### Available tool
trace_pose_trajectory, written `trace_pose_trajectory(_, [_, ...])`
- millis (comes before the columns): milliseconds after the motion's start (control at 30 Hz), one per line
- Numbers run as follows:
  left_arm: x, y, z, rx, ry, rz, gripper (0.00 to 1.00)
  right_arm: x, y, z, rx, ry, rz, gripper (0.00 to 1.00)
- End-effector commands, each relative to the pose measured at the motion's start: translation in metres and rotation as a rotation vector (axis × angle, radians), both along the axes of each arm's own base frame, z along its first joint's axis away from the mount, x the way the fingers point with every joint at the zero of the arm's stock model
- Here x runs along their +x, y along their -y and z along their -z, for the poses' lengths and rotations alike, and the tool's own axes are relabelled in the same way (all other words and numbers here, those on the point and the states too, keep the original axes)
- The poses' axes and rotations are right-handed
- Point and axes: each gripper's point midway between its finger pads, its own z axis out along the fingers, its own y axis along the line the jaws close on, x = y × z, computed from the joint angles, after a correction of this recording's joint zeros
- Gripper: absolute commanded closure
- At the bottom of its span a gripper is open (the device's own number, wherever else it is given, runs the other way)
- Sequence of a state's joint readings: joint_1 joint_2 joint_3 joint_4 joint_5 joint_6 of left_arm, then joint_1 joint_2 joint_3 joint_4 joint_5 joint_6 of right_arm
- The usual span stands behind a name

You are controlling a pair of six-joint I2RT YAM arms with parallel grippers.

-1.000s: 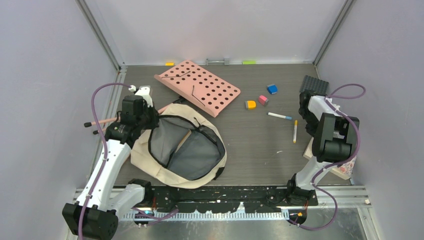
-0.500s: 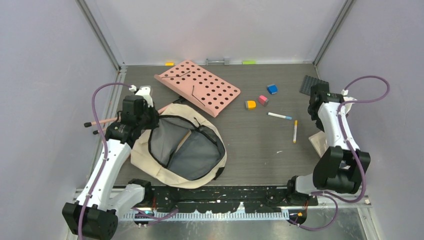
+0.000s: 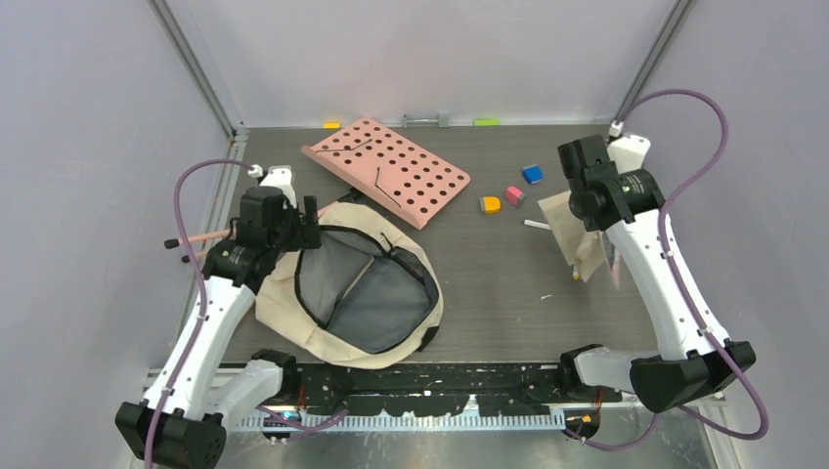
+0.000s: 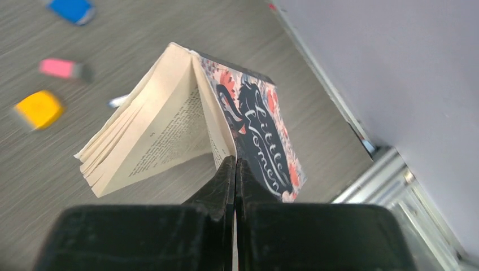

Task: Pack the student bag
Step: Pick up the book at the corner of the board.

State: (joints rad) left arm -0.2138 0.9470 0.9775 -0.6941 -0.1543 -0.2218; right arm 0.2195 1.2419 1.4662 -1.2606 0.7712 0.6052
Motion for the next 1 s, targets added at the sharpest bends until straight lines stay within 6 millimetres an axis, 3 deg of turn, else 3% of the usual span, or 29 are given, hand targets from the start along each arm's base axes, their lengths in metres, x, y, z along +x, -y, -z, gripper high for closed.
trace_pose_trajectory(0, [-0.001, -0.004, -0.048, 0.040, 0.130, -0.017, 0.15, 0.017, -0.044, -0.026, 0.012, 0.060, -0.178, 0.99])
trace_pose_trajectory(100, [-0.014, 0.007, -0.066, -0.031, 0.147, 0.025, 0.09, 0.031, -0.093, -0.021, 0.041, 0.068, -0.353, 0.99])
trace_pose_trajectory(300, [-0.048, 0.052, -0.082, -0.258, 0.084, 0.201, 0.07, 0.041, -0.199, 0.009, 0.141, 0.090, -0.716, 0.99])
trace_pose_trajectory(500, [-0.076, 0.086, -0.084, -0.459, 0.028, 0.318, 0.05, 0.017, -0.310, 0.034, 0.197, 0.105, -1.067, 0.99])
trace_pose_trajectory(667, [-0.077, 0.110, -0.074, -0.604, -0.029, 0.360, 0.04, -0.010, -0.380, 0.056, 0.191, 0.154, -1.284, 0.99])
trace_pose_trajectory(800, [-0.064, 0.121, -0.053, -0.653, -0.077, 0.359, 0.03, -0.015, -0.401, 0.080, 0.154, 0.225, -1.340, 0.99])
trace_pose_trajectory(967, [-0.046, 0.134, -0.037, -0.687, -0.140, 0.375, 0.04, -0.021, -0.416, 0.092, 0.156, 0.321, -1.348, 0.99])
